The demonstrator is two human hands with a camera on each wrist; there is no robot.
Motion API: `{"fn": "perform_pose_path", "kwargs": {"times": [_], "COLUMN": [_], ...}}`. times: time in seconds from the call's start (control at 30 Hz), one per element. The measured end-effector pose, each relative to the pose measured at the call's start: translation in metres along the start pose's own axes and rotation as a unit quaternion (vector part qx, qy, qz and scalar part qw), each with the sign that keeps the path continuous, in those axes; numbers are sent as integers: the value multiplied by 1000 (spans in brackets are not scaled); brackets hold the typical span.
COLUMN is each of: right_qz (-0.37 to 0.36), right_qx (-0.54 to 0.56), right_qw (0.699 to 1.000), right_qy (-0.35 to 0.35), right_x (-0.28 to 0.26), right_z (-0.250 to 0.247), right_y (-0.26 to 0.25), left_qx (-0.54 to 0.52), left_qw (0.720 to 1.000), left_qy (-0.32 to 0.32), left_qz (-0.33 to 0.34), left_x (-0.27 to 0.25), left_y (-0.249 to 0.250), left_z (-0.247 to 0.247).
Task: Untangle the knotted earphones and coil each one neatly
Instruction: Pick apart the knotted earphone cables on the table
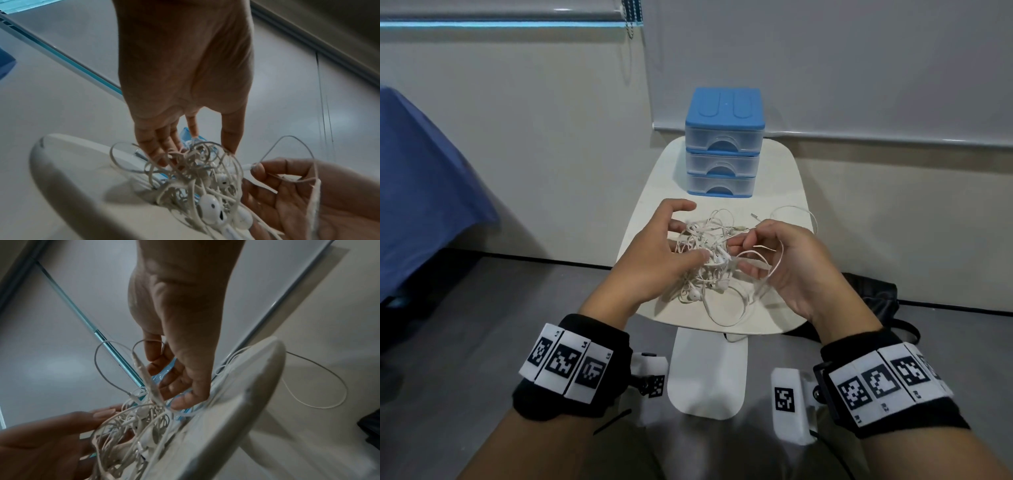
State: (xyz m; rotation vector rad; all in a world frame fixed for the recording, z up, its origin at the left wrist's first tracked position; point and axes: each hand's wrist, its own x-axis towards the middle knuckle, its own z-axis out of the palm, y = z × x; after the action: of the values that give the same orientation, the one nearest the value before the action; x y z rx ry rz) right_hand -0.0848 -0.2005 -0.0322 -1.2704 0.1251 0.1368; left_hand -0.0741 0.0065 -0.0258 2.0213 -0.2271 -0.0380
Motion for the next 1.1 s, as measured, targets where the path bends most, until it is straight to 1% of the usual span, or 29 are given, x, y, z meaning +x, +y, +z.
{"fn": "perform_pose_path", "kwargs": {"times": [0.1,0.17,0.3,0.37,0.5,0.6,0.7,0.8,0.9,1.0,1.07,1.1], "right_qz": [19,28,45,46,49,53,56,52,40,26,-9,-38], "right_qx": [18,31,50,42,25,18,4,-20,-55,-114,-186,-224], "right_qw": [1000,999,997,998,998,998,998,998,998,993,982,973], "right_qy": [4,12,27,28,11,5,0,-5,-9,12,33,47], "right_x": [1,2,2,0,1,1,2,3,2,5,8,9], "right_z": [-3,-6,-11,-13,-16,-17,-17,-16,-14,-12,-10,-9], "right_y": [5,8,9,9,8,7,7,7,5,2,-1,-4], "left_qx": [50,72,54,39,28,11,58,119,135,120,94,75], "left_qw": [998,996,998,999,999,998,997,993,991,993,995,997], "left_qy": [-7,-22,-24,-21,-30,-46,-31,-4,2,12,19,18], "left_qz": [-40,-41,-28,-29,-29,-43,-34,-24,-15,-5,-3,-3], "left_x": [1,1,2,2,4,4,7,12,17,18,18,18], "left_y": [-3,-3,-6,-7,-7,0,4,3,0,-1,-2,-3], "left_z": [-2,-1,0,-1,-3,1,8,15,16,14,11,10]}}
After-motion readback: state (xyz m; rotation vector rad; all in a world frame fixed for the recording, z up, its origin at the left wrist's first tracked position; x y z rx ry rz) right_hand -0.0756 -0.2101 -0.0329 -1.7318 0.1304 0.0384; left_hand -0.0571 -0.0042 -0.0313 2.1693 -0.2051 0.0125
